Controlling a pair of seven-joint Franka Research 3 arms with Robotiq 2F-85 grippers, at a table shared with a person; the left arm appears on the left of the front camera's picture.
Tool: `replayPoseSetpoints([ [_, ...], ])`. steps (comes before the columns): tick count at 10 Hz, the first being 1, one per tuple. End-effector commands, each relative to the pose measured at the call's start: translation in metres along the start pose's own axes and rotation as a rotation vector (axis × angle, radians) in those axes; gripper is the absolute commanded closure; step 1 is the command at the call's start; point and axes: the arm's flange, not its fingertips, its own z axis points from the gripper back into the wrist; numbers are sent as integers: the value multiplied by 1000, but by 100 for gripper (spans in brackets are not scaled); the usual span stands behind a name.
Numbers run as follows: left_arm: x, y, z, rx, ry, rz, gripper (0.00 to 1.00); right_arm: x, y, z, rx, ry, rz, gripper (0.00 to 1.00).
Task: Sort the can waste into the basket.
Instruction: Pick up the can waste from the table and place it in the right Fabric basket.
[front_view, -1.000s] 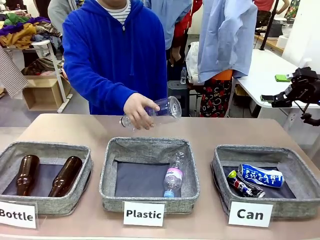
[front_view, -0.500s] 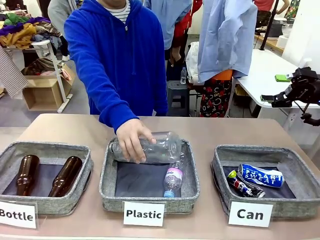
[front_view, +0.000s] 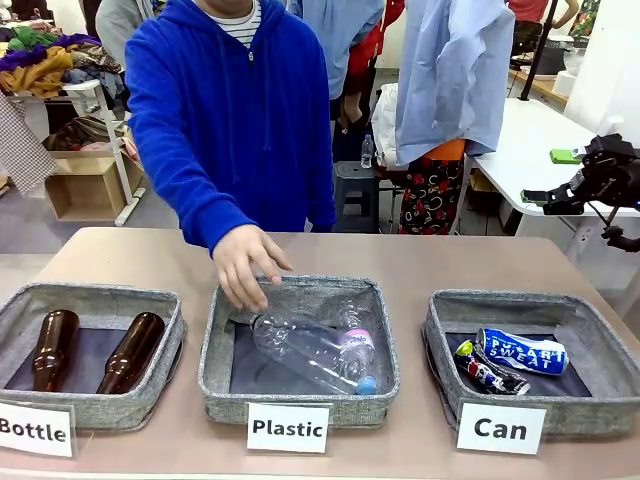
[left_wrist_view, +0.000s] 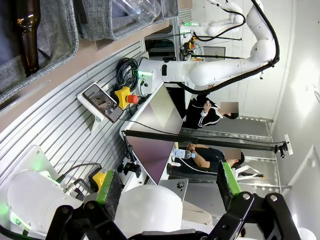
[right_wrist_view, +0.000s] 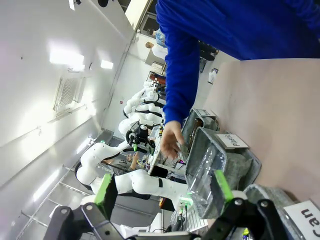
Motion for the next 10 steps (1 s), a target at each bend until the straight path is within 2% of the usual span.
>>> replayPoseSetpoints([
  [1,-2,-3,2,-6,7,-3,0,2,1,1,3,16,24,0],
  [10,-2,-3,2,-6,7,-3,0,2,1,1,3,16,24,0],
])
